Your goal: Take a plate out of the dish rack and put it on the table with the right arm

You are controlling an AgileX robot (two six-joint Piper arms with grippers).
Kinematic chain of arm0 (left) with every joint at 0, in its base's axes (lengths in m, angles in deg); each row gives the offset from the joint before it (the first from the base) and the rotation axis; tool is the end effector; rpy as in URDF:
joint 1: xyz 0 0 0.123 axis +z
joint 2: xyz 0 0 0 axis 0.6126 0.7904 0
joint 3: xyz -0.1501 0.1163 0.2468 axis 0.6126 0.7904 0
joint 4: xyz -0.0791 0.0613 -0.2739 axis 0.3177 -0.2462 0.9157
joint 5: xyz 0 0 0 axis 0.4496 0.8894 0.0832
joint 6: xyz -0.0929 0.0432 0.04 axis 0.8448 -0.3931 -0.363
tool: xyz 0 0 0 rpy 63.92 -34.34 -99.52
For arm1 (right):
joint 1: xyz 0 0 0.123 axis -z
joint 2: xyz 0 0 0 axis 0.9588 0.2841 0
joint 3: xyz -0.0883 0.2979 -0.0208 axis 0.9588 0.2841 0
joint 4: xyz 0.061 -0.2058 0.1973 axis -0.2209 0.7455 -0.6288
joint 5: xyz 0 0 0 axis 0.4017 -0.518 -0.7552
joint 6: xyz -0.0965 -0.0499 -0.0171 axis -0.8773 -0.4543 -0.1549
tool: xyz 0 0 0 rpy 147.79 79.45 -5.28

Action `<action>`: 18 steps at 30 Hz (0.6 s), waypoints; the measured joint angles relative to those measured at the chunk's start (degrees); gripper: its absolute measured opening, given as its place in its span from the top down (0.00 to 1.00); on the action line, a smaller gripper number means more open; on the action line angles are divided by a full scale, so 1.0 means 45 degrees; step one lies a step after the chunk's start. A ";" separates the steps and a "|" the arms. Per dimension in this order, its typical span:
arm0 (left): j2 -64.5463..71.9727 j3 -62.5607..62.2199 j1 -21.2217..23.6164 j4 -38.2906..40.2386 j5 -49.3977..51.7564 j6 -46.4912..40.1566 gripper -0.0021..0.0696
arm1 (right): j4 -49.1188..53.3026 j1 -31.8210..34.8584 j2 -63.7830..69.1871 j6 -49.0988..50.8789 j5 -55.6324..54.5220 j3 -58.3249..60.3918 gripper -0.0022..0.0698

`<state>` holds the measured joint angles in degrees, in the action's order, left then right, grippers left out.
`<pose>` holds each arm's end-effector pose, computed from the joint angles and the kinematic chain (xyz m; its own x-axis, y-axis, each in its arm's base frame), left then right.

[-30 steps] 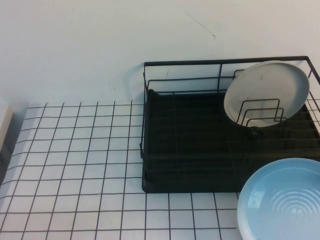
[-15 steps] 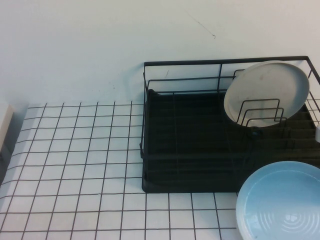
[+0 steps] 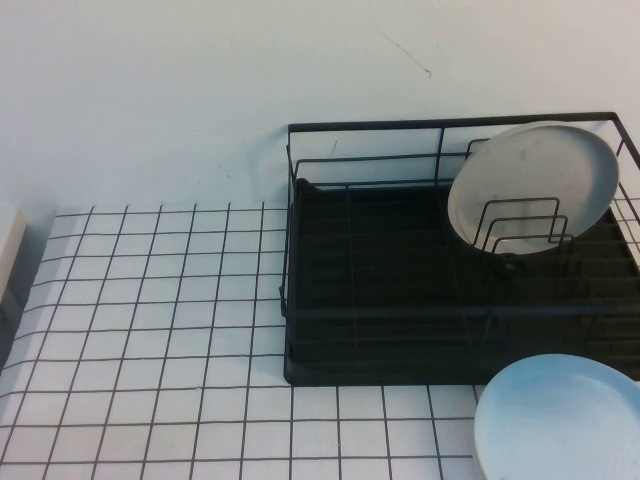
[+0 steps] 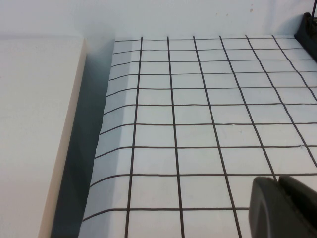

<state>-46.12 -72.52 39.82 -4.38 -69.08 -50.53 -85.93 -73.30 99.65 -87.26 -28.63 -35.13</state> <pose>0.0856 -0.0017 0.1741 -0.2406 -0.0826 -0.9671 -0.0118 0.9966 -0.0821 0.3137 0.0147 0.2157 -0.8832 -0.4409 -0.1600 -0.4567 0.8860 0.0795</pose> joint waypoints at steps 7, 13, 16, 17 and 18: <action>0.0000 0.0000 0.0000 0.0000 0.0000 0.0000 0.98 | 0.0219 0.0000 -0.2383 0.0144 0.0115 -0.1024 0.79; 0.0000 0.0000 0.0000 0.0000 0.0000 0.0000 0.98 | 0.0236 0.0000 -0.5489 0.0118 -0.0520 -0.1073 0.95; 0.0000 0.0000 0.0000 0.0000 0.0000 0.0000 0.98 | 0.0236 0.0000 -0.7056 0.0038 -0.0713 -0.0846 0.97; 0.0000 0.0000 0.0000 0.0000 0.0000 0.0000 0.98 | 0.0236 0.0000 -0.7546 0.0013 -0.0828 -0.0678 0.97; 0.0000 0.0000 0.0000 0.0000 0.0000 0.0000 0.98 | 0.0236 0.0000 -0.8025 0.0013 -0.0987 -0.0460 0.97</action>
<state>-46.12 -72.52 39.82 -4.38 -69.08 -50.53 -84.87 -73.30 63.54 -87.21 -33.07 -37.21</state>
